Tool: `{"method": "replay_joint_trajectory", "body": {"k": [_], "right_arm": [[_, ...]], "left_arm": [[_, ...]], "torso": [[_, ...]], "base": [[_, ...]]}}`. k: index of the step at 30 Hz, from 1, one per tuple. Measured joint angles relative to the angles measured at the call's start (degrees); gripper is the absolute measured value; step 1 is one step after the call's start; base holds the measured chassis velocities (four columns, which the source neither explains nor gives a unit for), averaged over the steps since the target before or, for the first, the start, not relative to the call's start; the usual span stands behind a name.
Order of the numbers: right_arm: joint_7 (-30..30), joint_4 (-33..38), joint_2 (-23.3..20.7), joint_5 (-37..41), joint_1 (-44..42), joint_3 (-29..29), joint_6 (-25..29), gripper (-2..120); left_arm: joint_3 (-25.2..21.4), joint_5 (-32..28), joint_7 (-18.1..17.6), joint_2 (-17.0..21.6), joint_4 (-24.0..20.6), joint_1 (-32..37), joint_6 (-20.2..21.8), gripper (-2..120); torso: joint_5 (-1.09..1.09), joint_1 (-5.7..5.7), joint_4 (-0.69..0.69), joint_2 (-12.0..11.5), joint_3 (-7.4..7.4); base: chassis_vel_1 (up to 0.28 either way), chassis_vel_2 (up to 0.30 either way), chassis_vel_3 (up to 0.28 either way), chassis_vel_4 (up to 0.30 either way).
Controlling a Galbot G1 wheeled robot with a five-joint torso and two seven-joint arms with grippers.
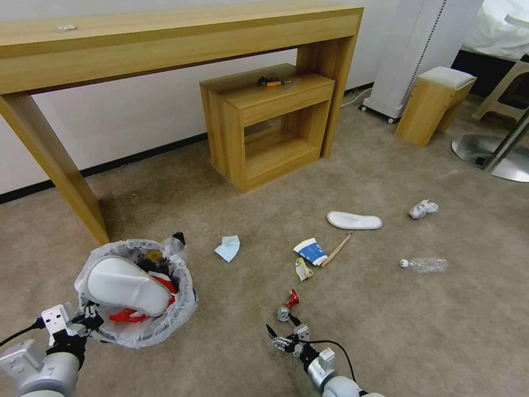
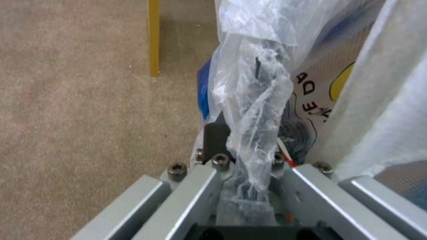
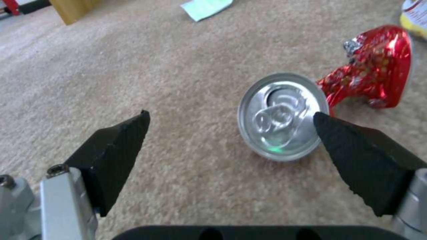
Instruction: Pick up the trash bin and place the garbage on the floor into it.
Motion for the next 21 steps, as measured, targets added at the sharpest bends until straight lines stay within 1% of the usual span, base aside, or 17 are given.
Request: {"method": "replay_joint_trajectory", "body": {"k": [2, 5, 6, 8, 9, 11, 16, 21], "right_arm": [[-0.1, 0.59, -0.47, -0.16, -0.22, 0.3, 0.02, 92], [-0.23, 3.76, -3.43, -0.96, -1.66, 1.3, -0.04, 94], [-0.23, 3.76, -3.43, -0.96, -1.66, 1.3, -0.04, 94], [-0.12, 5.59, -4.84, -1.76, -2.64, 2.26, -0.1, 94], [-0.12, 5.59, -4.84, -1.76, -2.64, 2.26, -0.1, 94], [0.34, 7.2, -6.18, -2.05, -3.3, 2.87, -0.28, 94], [0.67, 7.94, -7.03, -2.2, -3.6, 3.64, -0.49, 94], [0.68, 6.52, -6.02, -2.61, -3.76, 4.0, -0.51, 94]], "left_arm": [[0.0, 0.01, 0.01, 0.03, 0.04, -0.05, -0.02, 0], [-0.01, 0.03, 0.02, 0.15, 0.67, -0.61, -0.05, 0], [-0.01, 0.03, 0.02, 0.15, 0.67, -0.61, -0.05, 0], [0.05, 0.08, 0.01, 0.08, 1.08, -1.01, -0.06, 0], [0.05, 0.08, 0.01, 0.08, 1.08, -1.01, -0.06, 0], [0.12, 0.13, -0.02, 0.07, 1.3, -1.2, -0.06, 0], [0.31, 0.2, -0.02, -0.07, 1.25, -1.19, -0.08, 0], [0.4, 0.26, 0.02, -0.18, 0.49, -0.67, -0.09, 0]], "torso": [[0.0, 0.0, 0.01, 0.0, 0.0], [-0.02, 0.0, -0.01, 0.0, 0.0], [-0.02, 0.0, -0.01, 0.0, 0.0], [0.02, 0.0, 0.0, 0.0, 0.0], [0.02, 0.0, 0.0, 0.0, 0.0], [-0.01, 0.0, -0.01, 0.0, 0.0], [0.0, 0.0, -0.01, 0.0, 0.0], [0.0, 0.0, -0.01, 0.0, -0.01]], "base": [[0.0, 0.0, 0.0, 0.0], [0.0, 0.0, 0.0, 0.0], [0.0, 0.0, 0.0, 0.0], [0.0, 0.0, 0.0, 0.0], [0.0, 0.0, 0.0, 0.0], [0.0, 0.0, 0.0, 0.0], [0.0, 0.0, 0.0, 0.0], [0.0, 0.0, 0.0, 0.0]]}}
